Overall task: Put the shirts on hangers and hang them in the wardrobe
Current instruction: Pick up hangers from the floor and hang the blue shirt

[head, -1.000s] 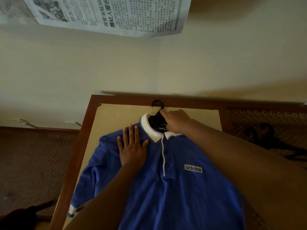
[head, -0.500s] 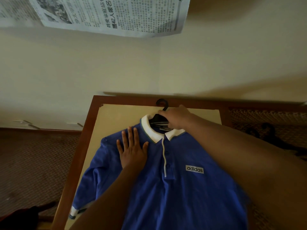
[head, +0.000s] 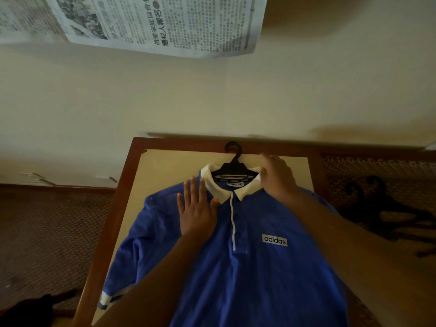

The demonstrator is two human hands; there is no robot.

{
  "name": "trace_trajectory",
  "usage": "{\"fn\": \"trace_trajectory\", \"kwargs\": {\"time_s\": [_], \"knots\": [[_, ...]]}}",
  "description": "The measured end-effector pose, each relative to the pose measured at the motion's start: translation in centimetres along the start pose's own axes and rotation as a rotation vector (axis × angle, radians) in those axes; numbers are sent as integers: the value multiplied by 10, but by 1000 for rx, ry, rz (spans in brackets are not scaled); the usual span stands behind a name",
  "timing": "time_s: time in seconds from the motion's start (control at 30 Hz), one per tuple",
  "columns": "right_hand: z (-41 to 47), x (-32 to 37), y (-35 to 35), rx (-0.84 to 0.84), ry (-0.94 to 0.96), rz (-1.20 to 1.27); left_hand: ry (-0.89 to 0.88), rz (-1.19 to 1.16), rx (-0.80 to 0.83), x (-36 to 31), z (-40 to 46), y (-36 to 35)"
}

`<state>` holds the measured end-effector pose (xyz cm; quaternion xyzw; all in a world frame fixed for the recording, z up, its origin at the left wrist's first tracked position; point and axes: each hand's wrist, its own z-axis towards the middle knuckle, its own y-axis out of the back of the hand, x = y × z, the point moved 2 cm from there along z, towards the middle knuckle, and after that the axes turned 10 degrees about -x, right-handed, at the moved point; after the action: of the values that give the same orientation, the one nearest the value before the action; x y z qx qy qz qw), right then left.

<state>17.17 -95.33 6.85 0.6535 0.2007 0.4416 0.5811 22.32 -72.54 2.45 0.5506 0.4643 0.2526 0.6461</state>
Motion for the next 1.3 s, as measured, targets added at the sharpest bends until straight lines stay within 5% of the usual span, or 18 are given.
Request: {"fn": "trace_trajectory", "kwargs": {"time_s": [0.13, 0.27, 0.47, 0.67, 0.83, 0.93, 1.07, 1.2, 1.3], "knots": [[-33, -26, -10, 50, -182, 75, -21, -110, 46, -17, 13, 4], [-16, -16, -7, -13, -193, 4, 168, -260, -103, -17, 50, 21], [21, -2, -26, 178, -274, 27, 269, -173, 134, -12, 108, 22], [39, -13, -26, 149, -350, 0, 292, -164, 136, 3, 118, 18], [10, -10, -22, -124, -347, 243, 92, -108, -142, -9, 89, 28], [-33, -7, -28, -305, -247, 52, -147, -16, 7, -30, 50, 8], [-51, -14, -37, -126, -187, 110, -265, 145, 131, -29, 41, -19], [-60, -28, -20, -229, -121, 134, -168, 38, 93, -52, 45, -17], [-78, -54, -12, -256, -187, 155, -262, -23, 42, -93, 24, -21]]}}
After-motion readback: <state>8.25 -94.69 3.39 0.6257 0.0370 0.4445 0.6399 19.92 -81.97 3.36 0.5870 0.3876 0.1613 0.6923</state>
